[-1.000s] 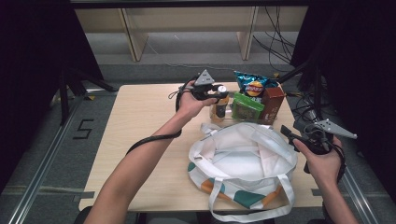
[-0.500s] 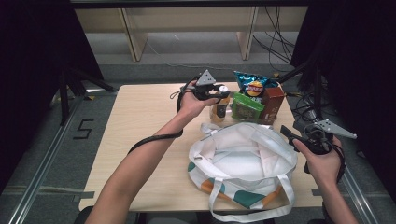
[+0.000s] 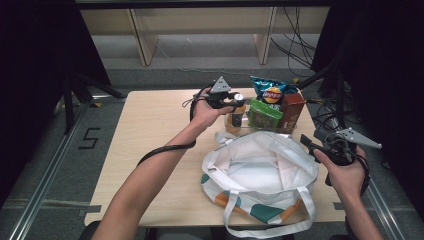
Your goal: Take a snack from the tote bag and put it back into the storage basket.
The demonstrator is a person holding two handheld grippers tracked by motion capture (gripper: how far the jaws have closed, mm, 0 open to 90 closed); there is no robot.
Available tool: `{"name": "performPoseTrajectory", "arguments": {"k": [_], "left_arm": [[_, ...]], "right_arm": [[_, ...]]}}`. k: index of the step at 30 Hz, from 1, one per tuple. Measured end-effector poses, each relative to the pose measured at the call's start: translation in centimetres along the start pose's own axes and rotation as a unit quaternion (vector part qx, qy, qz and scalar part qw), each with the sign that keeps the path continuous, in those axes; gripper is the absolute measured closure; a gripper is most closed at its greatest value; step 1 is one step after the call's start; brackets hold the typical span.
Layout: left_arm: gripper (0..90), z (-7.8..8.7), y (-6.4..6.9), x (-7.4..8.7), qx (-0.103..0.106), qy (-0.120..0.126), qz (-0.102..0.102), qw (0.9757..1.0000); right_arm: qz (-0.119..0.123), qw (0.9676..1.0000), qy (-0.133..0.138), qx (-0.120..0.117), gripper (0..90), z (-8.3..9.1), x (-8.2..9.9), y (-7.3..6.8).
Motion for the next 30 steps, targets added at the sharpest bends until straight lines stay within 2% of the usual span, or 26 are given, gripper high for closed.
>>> {"name": "performPoseTrajectory", "arguments": {"k": [4,9,14,17,21,23,30], "left_arm": [[58.7,-0.1,0.0,0.3,0.0,-0.001,0.002,1.0],[58.7,-0.3,0.1,0.7,0.0,-0.005,0.005,1.0],[58.7,-0.5,0.2,1.2,0.0,-0.013,0.006,0.9999],[58.6,-0.5,0.2,1.3,-0.001,-0.009,0.01,0.9999],[58.6,-0.5,0.2,1.3,-0.002,-0.01,0.011,0.9999],[58.6,-0.4,0.1,1.4,-0.003,-0.01,0.015,0.9998],[58.4,-0.3,-0.2,1.5,-0.008,-0.009,0.028,0.9995]], "right_arm": [[0.008,1.0,0.002,0.0,41.1,0.0,0.0,0.1],[0.0,1.0,-0.001,-0.005,41.1,0.0,0.1,0.0],[-0.001,1.0,-0.001,0.0,41.1,0.0,0.0,0.0],[0.003,1.0,0.001,-0.003,41.1,-0.1,0.1,0.0],[-0.005,1.0,-0.003,-0.001,41.1,0.0,0.1,-0.1],[-0.01,0.9999,-0.004,-0.002,41.1,0.0,0.1,-0.2],[-0.005,1.0,-0.003,0.0,41.1,-0.1,0.2,-0.1]]}}
Point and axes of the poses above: each handheld gripper's, and its own axes: z roughly backward along the jaws, x roughly out of its underside, y roughly to its right, the point moved 2 cm from there along -z, roughly forward along the jaws
